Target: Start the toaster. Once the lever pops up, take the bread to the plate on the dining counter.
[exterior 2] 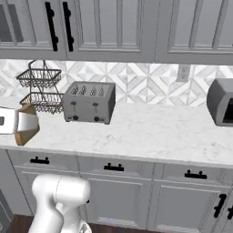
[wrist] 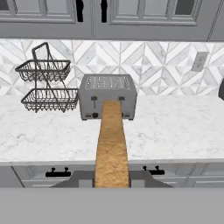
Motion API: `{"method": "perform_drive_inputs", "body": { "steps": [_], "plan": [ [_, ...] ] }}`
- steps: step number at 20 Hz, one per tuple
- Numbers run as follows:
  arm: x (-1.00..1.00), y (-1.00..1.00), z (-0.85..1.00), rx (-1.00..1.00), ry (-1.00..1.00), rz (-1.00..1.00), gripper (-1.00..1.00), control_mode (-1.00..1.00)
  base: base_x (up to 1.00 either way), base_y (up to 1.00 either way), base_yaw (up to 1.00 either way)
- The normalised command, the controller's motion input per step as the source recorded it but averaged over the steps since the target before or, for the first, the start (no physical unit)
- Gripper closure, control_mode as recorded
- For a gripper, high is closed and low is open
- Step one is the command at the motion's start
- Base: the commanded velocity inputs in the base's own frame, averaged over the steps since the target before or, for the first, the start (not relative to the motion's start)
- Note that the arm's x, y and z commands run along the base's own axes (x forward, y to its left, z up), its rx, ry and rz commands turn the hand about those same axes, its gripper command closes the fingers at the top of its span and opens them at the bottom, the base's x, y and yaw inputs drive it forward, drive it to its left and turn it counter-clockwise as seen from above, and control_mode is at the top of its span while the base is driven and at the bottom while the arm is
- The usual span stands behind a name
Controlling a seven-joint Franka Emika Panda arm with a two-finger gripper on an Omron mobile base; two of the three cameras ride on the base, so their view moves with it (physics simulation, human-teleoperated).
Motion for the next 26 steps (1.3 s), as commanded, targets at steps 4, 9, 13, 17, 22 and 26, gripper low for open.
{"method": "perform_drive_inputs", "body": {
  "steps": [4, 9, 13, 17, 22, 26],
  "plan": [
    [0.0, 0.0, 0.0, 0.0, 0.0, 0.0, 1.0, 1.0, -0.05, 0.03, -0.86],
    [0.0, 0.0, 0.0, 0.0, 0.0, 0.0, 1.0, 1.0, 0.0, 0.15, -1.0],
    [0.0, 0.0, 0.0, 0.0, 0.0, 0.0, 1.0, 1.0, 0.0, 0.2, -0.99],
    [0.0, 0.0, 0.0, 0.0, 0.0, 0.0, 1.0, 1.0, 0.0, 0.18, -1.0],
    [0.0, 0.0, 0.0, 0.0, 0.0, 0.0, 1.0, 1.0, 0.0, 0.17, -1.0],
    [0.0, 0.0, 0.0, 0.0, 0.0, 0.0, 1.0, 1.0, 0.0, 0.17, -1.0]
  ]
}}
